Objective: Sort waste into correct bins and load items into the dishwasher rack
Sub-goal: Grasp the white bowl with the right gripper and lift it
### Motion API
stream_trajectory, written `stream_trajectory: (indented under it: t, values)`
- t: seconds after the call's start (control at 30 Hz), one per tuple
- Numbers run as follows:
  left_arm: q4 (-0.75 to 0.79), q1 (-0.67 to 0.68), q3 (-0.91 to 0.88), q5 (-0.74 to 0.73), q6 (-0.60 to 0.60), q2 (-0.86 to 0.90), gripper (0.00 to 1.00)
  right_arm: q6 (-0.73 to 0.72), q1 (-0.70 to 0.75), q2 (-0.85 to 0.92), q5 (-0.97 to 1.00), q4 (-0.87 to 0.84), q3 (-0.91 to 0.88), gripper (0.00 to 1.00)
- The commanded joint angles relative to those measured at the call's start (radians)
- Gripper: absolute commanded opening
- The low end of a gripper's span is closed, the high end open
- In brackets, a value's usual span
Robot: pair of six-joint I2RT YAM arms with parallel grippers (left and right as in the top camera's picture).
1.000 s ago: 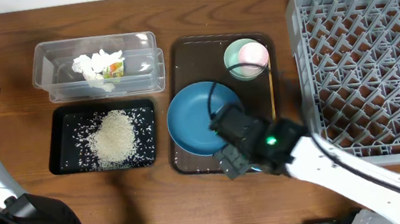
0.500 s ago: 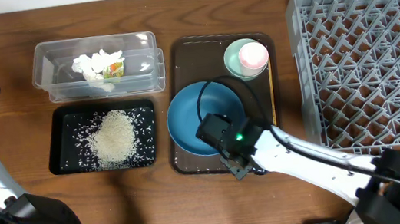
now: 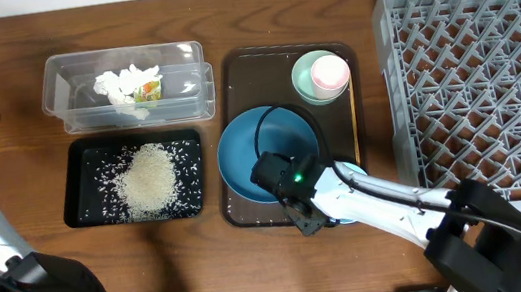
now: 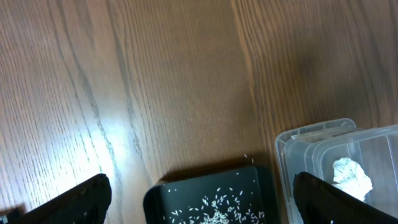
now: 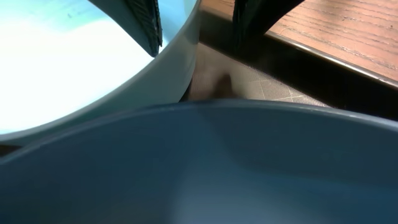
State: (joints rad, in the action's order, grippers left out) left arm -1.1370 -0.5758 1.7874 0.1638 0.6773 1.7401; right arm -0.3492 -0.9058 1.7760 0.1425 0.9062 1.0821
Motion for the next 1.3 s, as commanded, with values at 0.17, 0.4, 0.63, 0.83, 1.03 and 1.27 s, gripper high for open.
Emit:
stream_trajectory:
  t: [0.17,0.4,0.63,0.83,1.03,1.27]
  values:
    - [-0.003,-0.004,0.002,0.006,-0.003,0.005,0.95,-0.020,-0.005,-0.032,0.000,0.034,0.041,0.08]
    - [-0.003,-0.004,0.002,0.006,-0.003,0.005,0.95,-0.024,-0.004,-0.072,-0.001,0.075,0.053,0.01]
    - [-0.003,-0.004,0.002,0.006,-0.003,0.005,0.95,-0.024,0.024,-0.191,0.096,0.225,0.149,0.01]
    - [-0.003,-0.003,0.002,0.006,-0.003,0.005,0.95,0.032,0.161,-0.358,0.146,0.226,0.195,0.01]
    - [-0.003,-0.004,0.002,0.006,-0.003,0.005,0.95,0.071,0.471,-0.488,0.105,0.142,0.195,0.01]
    - [-0.003,-0.004,0.002,0.005,-0.003,0.005,0.95,0.278,0.888,-0.495,-0.476,-0.054,0.187,0.01]
